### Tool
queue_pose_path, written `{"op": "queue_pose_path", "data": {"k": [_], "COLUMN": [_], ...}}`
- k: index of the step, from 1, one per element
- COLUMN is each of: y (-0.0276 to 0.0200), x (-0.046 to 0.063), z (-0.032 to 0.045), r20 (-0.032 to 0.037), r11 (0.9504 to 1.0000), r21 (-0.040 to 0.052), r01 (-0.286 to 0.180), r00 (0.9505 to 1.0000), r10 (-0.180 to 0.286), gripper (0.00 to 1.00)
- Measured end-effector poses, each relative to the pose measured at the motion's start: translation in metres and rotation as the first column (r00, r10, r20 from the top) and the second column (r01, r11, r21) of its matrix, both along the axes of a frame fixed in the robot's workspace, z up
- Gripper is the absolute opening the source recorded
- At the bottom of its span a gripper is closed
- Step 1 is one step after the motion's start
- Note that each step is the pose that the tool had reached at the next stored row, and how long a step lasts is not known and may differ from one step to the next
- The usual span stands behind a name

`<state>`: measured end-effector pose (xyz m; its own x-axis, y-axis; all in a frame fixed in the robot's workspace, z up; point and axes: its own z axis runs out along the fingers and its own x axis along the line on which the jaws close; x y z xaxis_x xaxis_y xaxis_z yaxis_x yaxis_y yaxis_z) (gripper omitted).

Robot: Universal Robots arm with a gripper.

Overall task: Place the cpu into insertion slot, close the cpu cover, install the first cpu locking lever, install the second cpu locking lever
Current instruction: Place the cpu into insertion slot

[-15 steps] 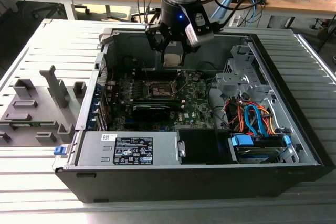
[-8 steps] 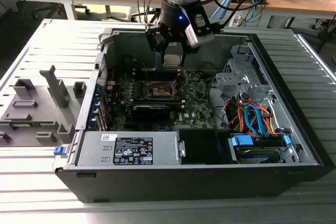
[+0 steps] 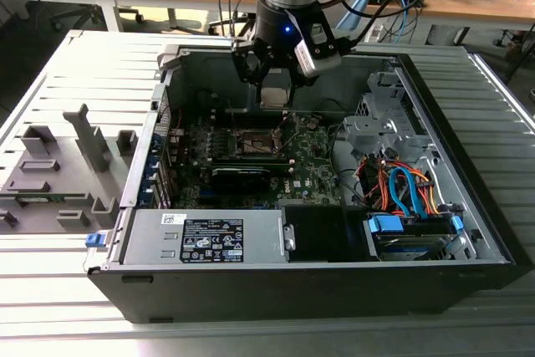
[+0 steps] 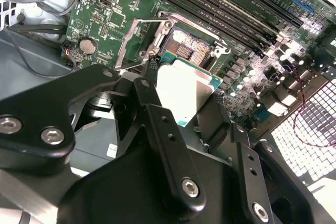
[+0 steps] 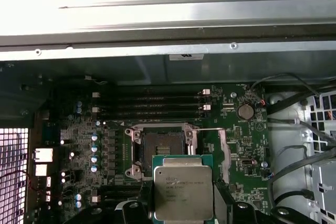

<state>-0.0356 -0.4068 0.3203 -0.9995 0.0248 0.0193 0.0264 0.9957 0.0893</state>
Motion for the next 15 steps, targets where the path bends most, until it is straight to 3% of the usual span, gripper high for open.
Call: {"op": "queue_pose_path", "data": {"k": [15], "y": [-0.0057], "x": [-0.0005], "z": [-0.0011], "r20": [0.0000], "r11": [1.0000], "r21": [0.0000], "r01": [0.000], "r00": [1.0000], "r10": [0.000], "gripper": [0.54]}}
